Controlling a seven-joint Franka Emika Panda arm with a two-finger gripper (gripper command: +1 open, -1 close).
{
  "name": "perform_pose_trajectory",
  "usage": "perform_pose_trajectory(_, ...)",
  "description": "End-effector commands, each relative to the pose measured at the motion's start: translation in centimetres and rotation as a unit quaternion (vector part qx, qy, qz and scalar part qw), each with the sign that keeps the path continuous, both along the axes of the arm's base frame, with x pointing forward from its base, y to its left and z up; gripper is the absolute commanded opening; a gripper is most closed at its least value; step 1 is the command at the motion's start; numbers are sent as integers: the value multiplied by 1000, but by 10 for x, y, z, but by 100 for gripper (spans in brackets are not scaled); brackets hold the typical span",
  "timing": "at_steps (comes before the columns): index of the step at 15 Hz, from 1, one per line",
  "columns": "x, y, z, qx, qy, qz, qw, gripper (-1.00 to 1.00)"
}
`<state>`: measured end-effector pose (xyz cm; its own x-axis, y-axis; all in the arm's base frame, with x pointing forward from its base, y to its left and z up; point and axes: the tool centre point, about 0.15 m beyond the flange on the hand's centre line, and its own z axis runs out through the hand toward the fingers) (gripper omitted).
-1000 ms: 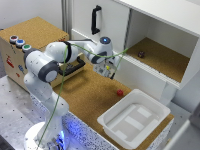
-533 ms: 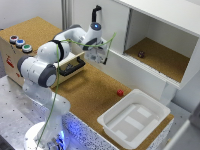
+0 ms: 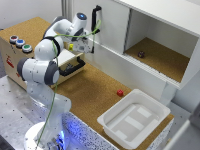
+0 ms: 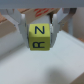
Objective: Move to the drawer, then place the yellow object
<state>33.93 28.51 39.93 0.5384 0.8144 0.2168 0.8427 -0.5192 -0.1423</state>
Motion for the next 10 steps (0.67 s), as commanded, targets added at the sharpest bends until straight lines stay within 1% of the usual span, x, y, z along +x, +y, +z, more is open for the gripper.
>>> perform_pose_trajectory(1, -40, 38, -70, -104, -38, 80, 991, -100)
perform_pose_trajectory(4, -49, 31, -80, -111, -25, 103, 988, -100)
perform_pose_trajectory(6, -56, 29, -82, -111, -20, 127, 985, -100)
perform_pose_trajectory(7, -61, 27, -83, -117, -17, 146, 982, 100)
perform_pose_trajectory(8, -67, 25, -83, -120, -26, 164, 979, 100)
perform_pose_trajectory(10, -69, 21, -78, -118, -30, 177, 977, 100)
